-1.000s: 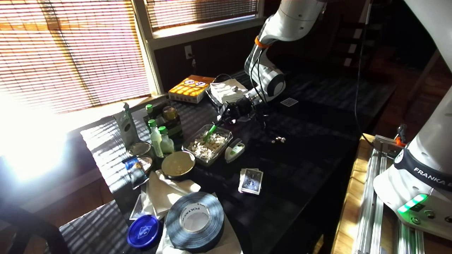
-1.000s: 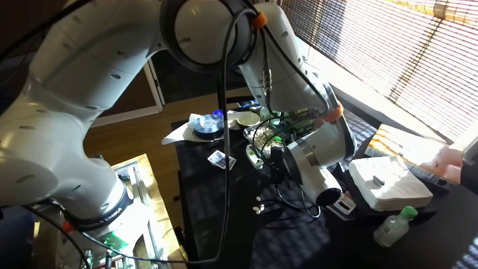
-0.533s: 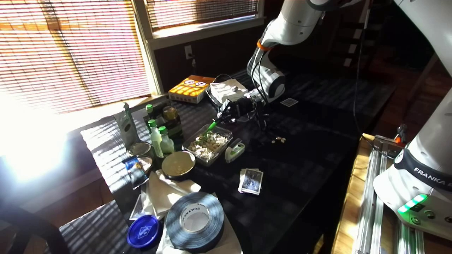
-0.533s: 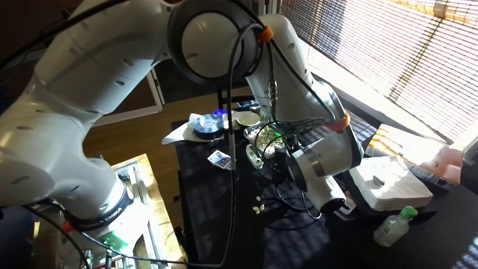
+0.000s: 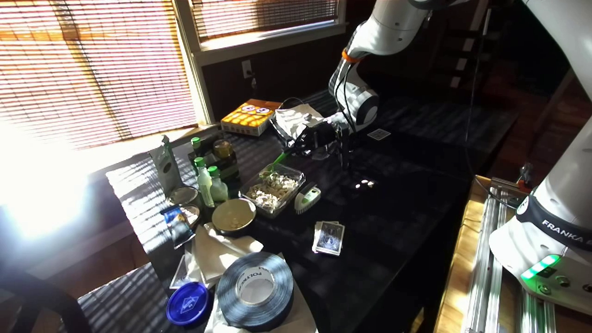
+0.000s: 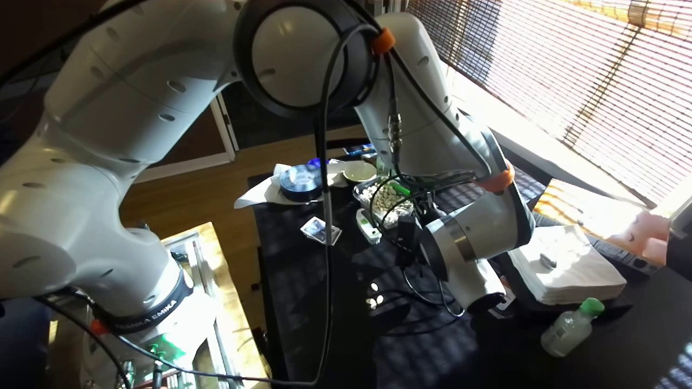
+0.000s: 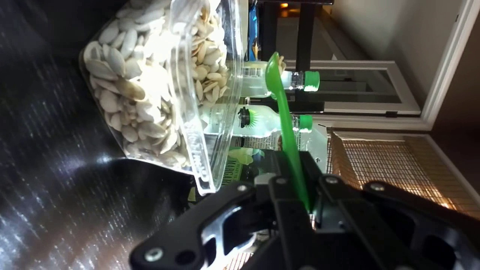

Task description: Use the spoon to pick up contents from the container and put them inside the bowl

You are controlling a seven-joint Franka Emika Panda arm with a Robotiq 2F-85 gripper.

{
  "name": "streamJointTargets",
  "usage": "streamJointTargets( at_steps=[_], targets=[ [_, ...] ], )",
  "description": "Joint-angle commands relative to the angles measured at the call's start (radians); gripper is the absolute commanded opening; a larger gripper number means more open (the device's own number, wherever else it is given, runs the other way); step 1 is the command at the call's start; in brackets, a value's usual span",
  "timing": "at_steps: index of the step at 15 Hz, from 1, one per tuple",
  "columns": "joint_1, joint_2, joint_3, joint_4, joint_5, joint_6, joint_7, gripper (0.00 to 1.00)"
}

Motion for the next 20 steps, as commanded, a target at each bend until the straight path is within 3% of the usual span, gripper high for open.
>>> streamJointTargets(
  at_steps=[1,7,8,10,11,20],
  targets=[
    [0.017,-0.094,-0.009,-0.104,0.007,0.011,-0.073,0.03],
    [0.036,-0.178,-0.005,-0.182,-0.021,-0.019,-0.117,0.03],
    [0.028,-0.125,-0.007,-0.126,0.001,-0.009,-0.097,0.11],
    [0.037,-0.143,-0.006,-0.145,-0.001,-0.013,-0.100,0.11],
    [0.039,-0.146,-0.006,-0.148,-0.002,-0.013,-0.101,0.03],
    [0.118,-0.197,0.011,-0.212,0.069,0.134,-0.192,0.03]
  ],
)
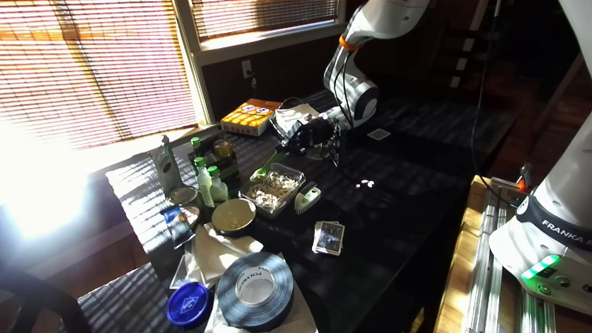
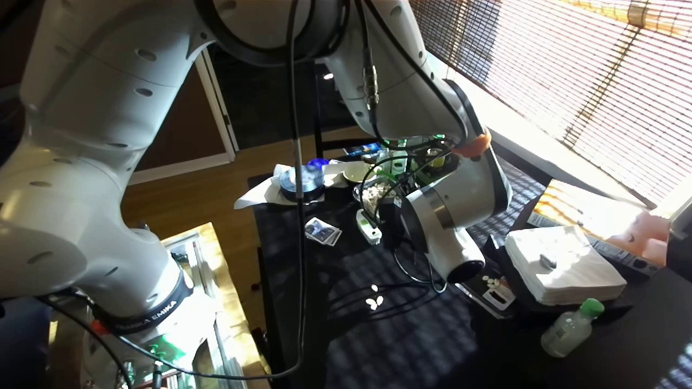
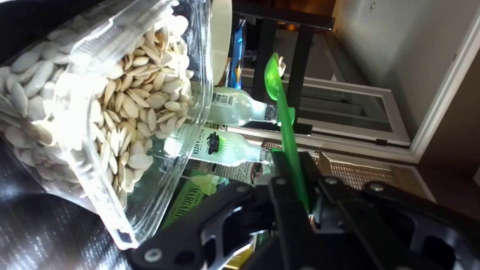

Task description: Use the spoon to pick up contents from the container and put them inside the bowl

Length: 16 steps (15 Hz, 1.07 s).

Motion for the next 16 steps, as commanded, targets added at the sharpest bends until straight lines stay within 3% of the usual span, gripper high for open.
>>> streamJointTargets(
  at_steps=[1,5,16],
  targets=[
    [0.048,-0.056,0.006,-0.059,0.048,0.087,-0.078,0.03],
    [0.085,-0.092,0.019,-0.084,0.071,0.140,-0.172,0.03],
    [0.098,-0.157,0.056,-0.140,0.145,0.096,-0.710,0.03]
  ],
)
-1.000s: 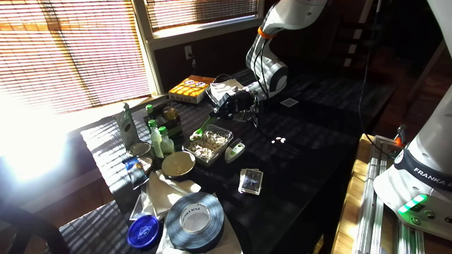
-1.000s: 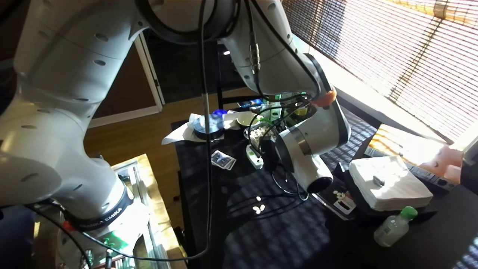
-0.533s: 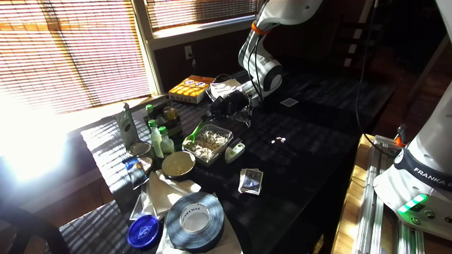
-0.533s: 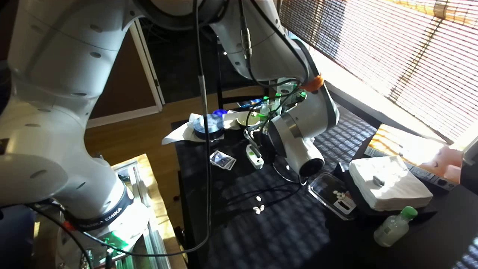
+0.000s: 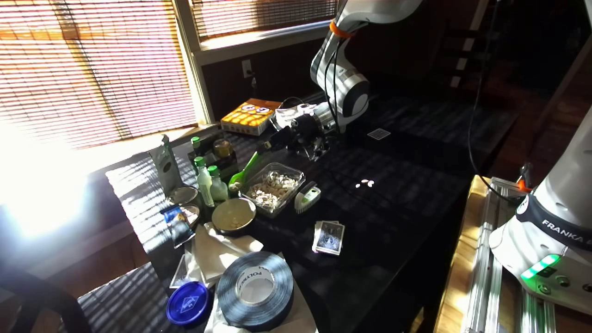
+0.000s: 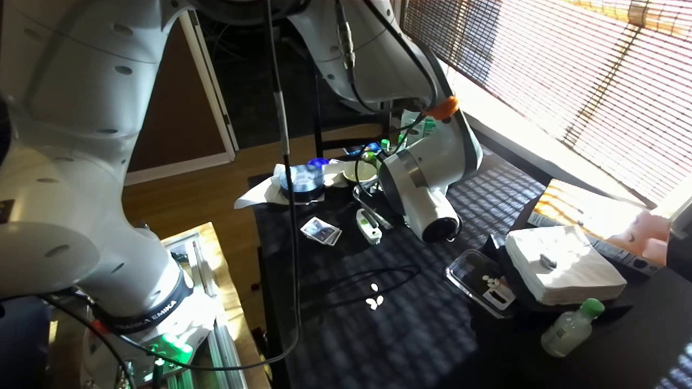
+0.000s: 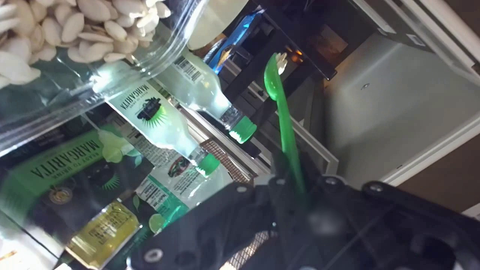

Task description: Use the spoon to pick up contents from the container and put them inside the bowl

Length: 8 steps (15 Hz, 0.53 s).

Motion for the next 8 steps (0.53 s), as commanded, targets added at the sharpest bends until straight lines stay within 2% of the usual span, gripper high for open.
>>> streamJointTargets(
  at_steps=[1,8],
  targets=[
    [0.005,-0.030,0.006,-0.036,0.037,-0.023,-0.155,0.03],
    [0.014,-0.016,0.010,-0.026,0.075,-0.022,-0.352,0.03]
  ],
)
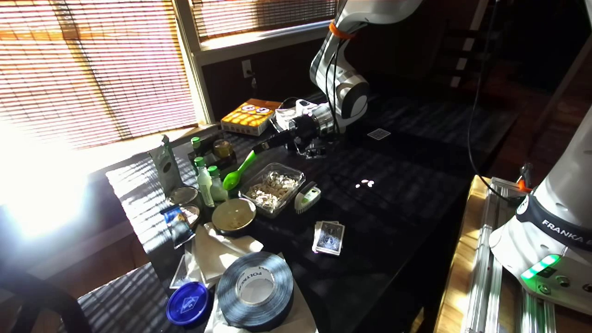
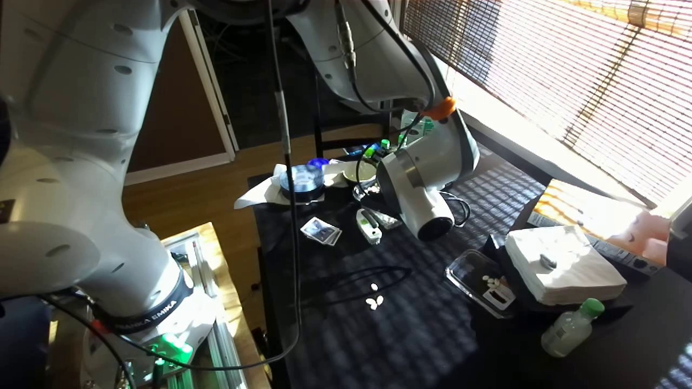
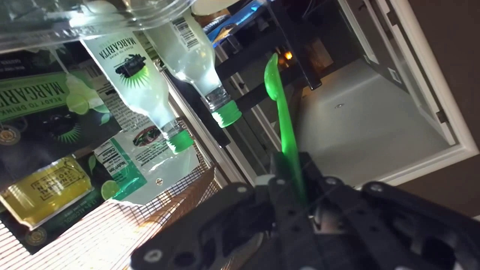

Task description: Use the spoon to pick up contents from the container and put them inside the bowl

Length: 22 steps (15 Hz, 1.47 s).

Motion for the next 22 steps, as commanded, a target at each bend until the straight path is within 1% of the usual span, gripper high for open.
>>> streamJointTargets(
  at_steps=[1,2,3,5,10,12,14,17,18,19,20,22],
  targets=[
    [0.011,-0.012,0.001,-0.017,0.054,0.011,-0.096,0.03],
    [0.011,-0.009,0.000,-0.013,0.064,0.015,-0.074,0.03],
    [0.010,-0.008,-0.003,-0.012,0.100,0.043,-0.045,0.03],
    [0.010,0.000,-0.027,0.001,0.096,0.108,0.074,0.03],
    [-0.015,0.024,-0.097,0.016,-0.001,0.212,0.318,0.03],
    [-0.021,0.022,-0.111,0.012,-0.032,0.242,0.415,0.03],
    [-0.027,0.024,-0.111,0.012,-0.069,0.244,0.486,0.03],
    [-0.024,0.015,-0.107,0.003,-0.101,0.262,0.542,0.03],
    [-0.012,0.012,-0.109,0.000,-0.081,0.309,0.537,0.03],
    [-0.006,0.013,-0.111,0.001,-0.085,0.338,0.540,0.03],
    [0.003,0.012,-0.116,0.002,-0.073,0.396,0.530,0.03],
    [0.006,0.007,-0.123,0.008,-0.060,0.476,0.523,0.03]
  ],
)
